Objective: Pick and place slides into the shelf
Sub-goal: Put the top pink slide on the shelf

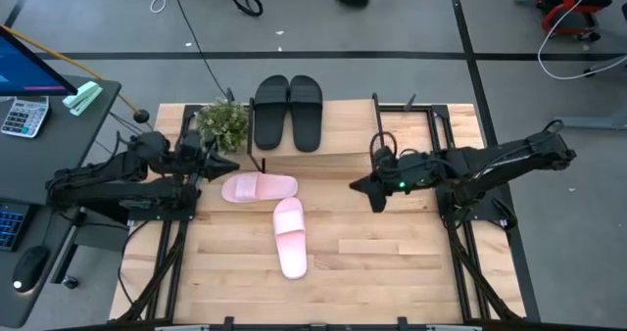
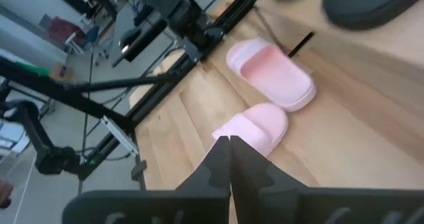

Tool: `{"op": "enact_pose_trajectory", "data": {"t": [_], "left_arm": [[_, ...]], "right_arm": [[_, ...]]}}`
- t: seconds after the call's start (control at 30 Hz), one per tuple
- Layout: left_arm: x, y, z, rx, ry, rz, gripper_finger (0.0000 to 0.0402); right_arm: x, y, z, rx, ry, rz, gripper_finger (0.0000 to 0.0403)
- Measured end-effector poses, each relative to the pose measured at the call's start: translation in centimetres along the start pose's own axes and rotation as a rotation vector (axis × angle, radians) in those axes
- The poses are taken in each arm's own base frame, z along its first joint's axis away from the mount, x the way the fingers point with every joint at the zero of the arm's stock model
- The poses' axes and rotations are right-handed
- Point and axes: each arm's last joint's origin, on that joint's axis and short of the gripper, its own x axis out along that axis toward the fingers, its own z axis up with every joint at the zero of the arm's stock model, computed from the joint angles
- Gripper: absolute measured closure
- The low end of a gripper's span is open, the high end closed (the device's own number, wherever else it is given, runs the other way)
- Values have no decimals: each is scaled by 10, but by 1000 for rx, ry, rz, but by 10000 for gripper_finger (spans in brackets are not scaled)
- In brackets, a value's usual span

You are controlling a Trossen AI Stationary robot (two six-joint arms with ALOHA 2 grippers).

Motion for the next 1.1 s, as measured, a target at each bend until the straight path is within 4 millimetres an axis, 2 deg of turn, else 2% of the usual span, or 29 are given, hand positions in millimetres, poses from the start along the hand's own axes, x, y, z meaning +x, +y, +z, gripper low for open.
{"op": "enact_pose_trajectory", "data": {"t": [0.17, 0.33, 0.53, 0.77, 0.87, 1.0, 1.1], "left_arm": [[2, 11, -25, -66, 105, 74, 398], [4, 18, -40, -184, 174, 120, 395], [1, 24, -54, -345, 262, 222, 398], [-10, 35, -73, -551, 375, 497, 387], [-14, 38, -78, -612, 372, 602, 392], [-16, 39, -79, -694, 354, 653, 395], [-18, 40, -83, -743, 361, 708, 383]], "right_arm": [[17, 3, -9, -9, 27, -9, 400], [26, 4, -16, -37, 53, -21, 401], [25, 8, -22, -88, 72, -3, 401], [25, 8, -22, -128, 73, -1, 400], [25, 8, -22, -140, 73, 0, 401], [25, 8, -22, -136, 73, -1, 400], [25, 8, -22, -135, 73, -1, 401]]}}
